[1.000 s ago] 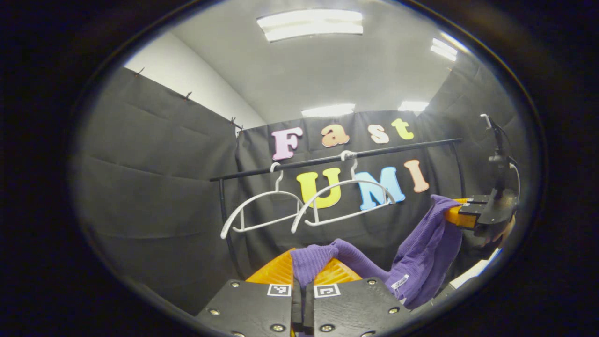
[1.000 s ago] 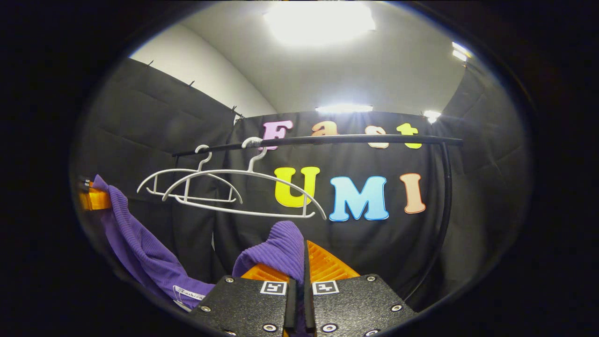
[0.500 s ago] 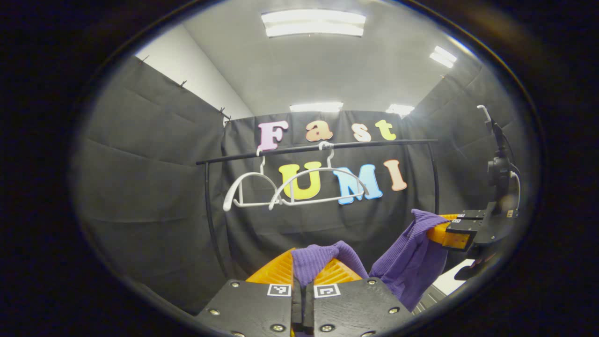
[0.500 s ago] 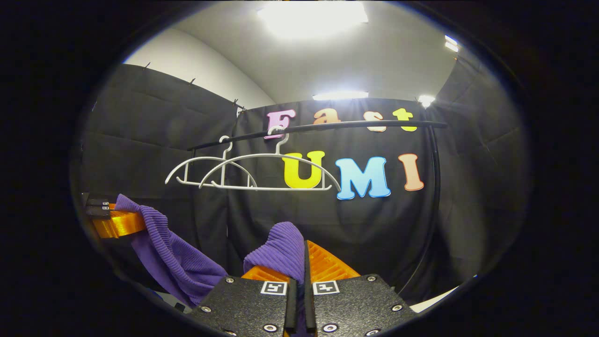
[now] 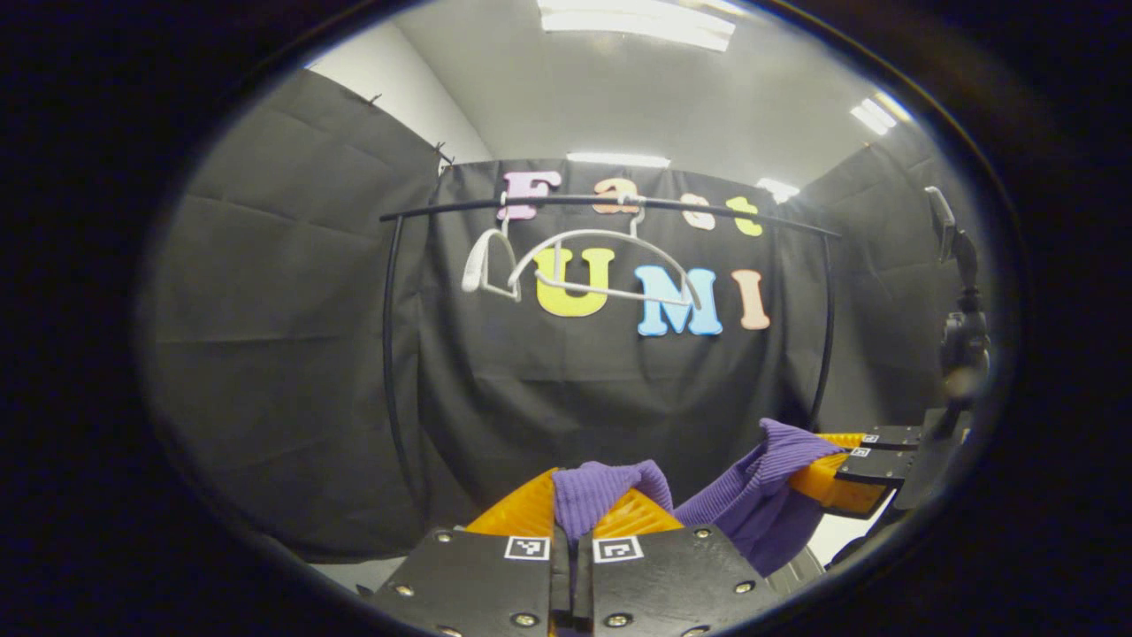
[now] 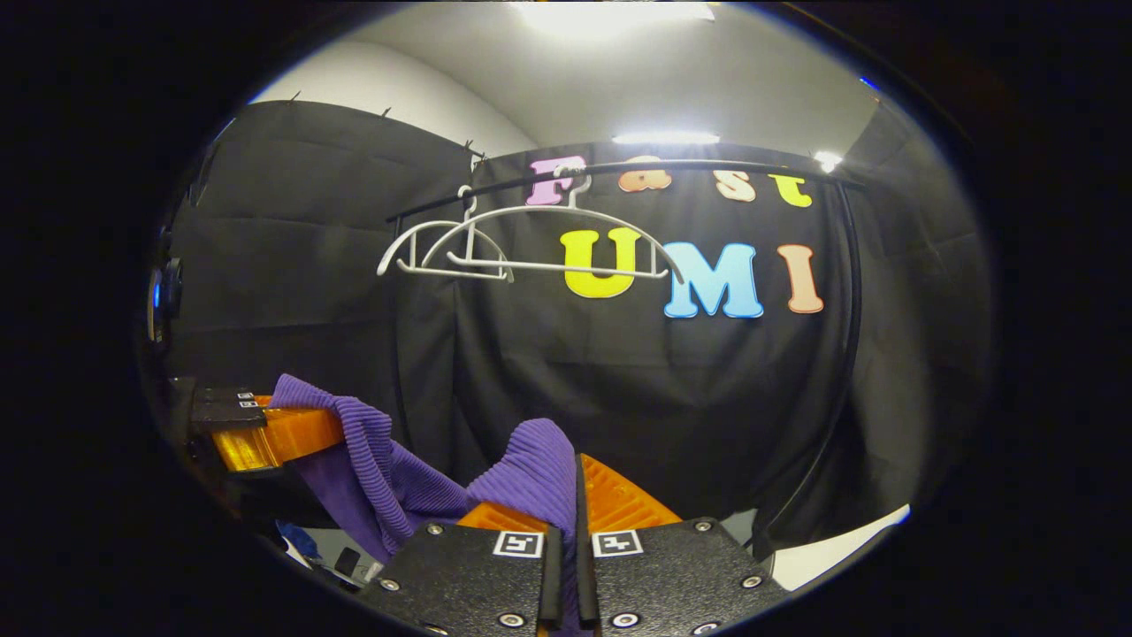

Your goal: Grasp the clothes on the hanger with both hands and then place them into the laundry hamper below.

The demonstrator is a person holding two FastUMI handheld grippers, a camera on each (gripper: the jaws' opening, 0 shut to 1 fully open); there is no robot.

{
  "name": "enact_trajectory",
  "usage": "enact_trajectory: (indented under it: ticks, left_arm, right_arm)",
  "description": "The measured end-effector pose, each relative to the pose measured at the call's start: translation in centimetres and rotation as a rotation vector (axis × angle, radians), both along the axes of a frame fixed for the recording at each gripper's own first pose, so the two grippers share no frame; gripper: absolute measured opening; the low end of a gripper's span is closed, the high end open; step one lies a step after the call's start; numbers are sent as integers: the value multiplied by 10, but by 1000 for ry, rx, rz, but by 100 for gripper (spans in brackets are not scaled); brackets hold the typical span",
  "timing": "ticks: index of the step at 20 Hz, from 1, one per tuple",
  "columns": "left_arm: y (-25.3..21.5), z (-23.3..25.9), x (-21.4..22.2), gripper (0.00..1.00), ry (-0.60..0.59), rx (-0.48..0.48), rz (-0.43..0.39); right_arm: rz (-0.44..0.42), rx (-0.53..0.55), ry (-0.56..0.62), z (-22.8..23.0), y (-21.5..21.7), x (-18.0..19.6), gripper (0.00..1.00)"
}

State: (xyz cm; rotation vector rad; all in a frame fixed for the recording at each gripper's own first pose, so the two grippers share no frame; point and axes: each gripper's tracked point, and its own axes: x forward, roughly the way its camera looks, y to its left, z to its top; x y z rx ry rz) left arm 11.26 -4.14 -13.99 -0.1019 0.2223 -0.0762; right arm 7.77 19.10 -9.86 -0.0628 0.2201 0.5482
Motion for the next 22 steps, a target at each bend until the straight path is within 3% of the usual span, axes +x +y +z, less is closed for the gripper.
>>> enact_trajectory:
  ticks: [5, 6, 8, 15, 20, 22]
  left_arm:
    - [-9, -62, 16, 2, 130, -4, -13]
    - [-10, -73, 21, 7, 152, -2, -15]
    - [-15, -90, 14, 3, 200, 2, -23]
    - [-21, -184, -8, 3, 429, -4, -27]
    - [-26, -236, -32, 6, 556, 12, -52]
    - [-28, -239, -36, 8, 576, 2, -65]
  right_arm:
    - [-3, -59, 124, -62, 3, -5, 7]
    - [-3, -74, 147, -73, 3, -5, 7]
    - [-9, -109, 185, -91, 1, -2, 7]
    - [-27, -236, 355, -165, -11, -8, 9]
    - [12, -340, 431, -200, -18, -28, 17]
    - [30, -363, 442, -204, -21, -32, 27]
